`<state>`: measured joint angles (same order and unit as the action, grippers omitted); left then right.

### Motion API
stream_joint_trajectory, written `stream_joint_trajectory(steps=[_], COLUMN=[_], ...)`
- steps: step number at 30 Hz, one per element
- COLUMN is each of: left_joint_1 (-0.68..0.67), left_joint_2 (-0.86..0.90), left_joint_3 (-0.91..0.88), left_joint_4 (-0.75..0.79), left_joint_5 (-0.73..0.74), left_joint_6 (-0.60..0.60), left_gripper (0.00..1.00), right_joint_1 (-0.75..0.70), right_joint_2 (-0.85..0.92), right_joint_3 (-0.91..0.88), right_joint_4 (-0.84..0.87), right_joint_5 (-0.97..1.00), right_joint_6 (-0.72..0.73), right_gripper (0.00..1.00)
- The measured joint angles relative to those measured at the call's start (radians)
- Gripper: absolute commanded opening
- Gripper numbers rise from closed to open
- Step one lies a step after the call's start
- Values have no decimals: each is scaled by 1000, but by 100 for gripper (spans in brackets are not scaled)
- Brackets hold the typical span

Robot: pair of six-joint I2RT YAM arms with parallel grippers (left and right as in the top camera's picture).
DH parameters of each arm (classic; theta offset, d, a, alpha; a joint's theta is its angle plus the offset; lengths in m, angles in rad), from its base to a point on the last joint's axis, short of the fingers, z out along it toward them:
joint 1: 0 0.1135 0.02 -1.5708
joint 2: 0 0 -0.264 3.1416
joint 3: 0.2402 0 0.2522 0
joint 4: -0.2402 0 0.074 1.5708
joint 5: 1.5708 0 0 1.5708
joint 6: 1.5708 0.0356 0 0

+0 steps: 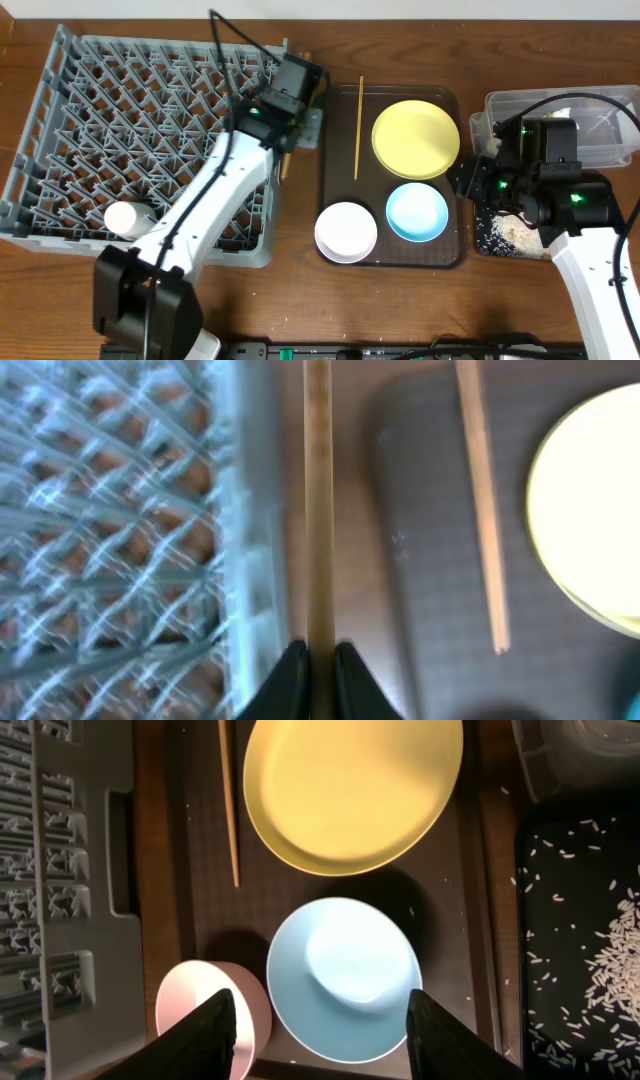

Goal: Sort waste into correct bins and load items into the dishwasher
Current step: 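Grasp a wooden chopstick with the left gripper and lift it, then insert the chopstick upright into the dish rack with the left gripper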

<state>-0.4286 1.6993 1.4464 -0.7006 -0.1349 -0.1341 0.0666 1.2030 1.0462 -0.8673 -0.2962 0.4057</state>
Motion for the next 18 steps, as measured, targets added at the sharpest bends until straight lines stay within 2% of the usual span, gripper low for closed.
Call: stream_joint_trajectory(steps=[6,8,18], left_joint_1=[101,133,179], left_joint_2=[19,29,105], left_joint_3=[-37,-53,-97], left_joint_4=[-13,-6,1], left_joint_5=[-33,-28,114], left_joint_6=[0,2,30], left_gripper=[10,14,16], right_joint_1=[0,0,0], right_joint_2=[0,0,0], right_joint_3=[0,0,0], right_joint_4=[0,0,4], right_joint_5=[0,0,0], right_joint_6=[0,0,0], right_gripper=[53,53,53])
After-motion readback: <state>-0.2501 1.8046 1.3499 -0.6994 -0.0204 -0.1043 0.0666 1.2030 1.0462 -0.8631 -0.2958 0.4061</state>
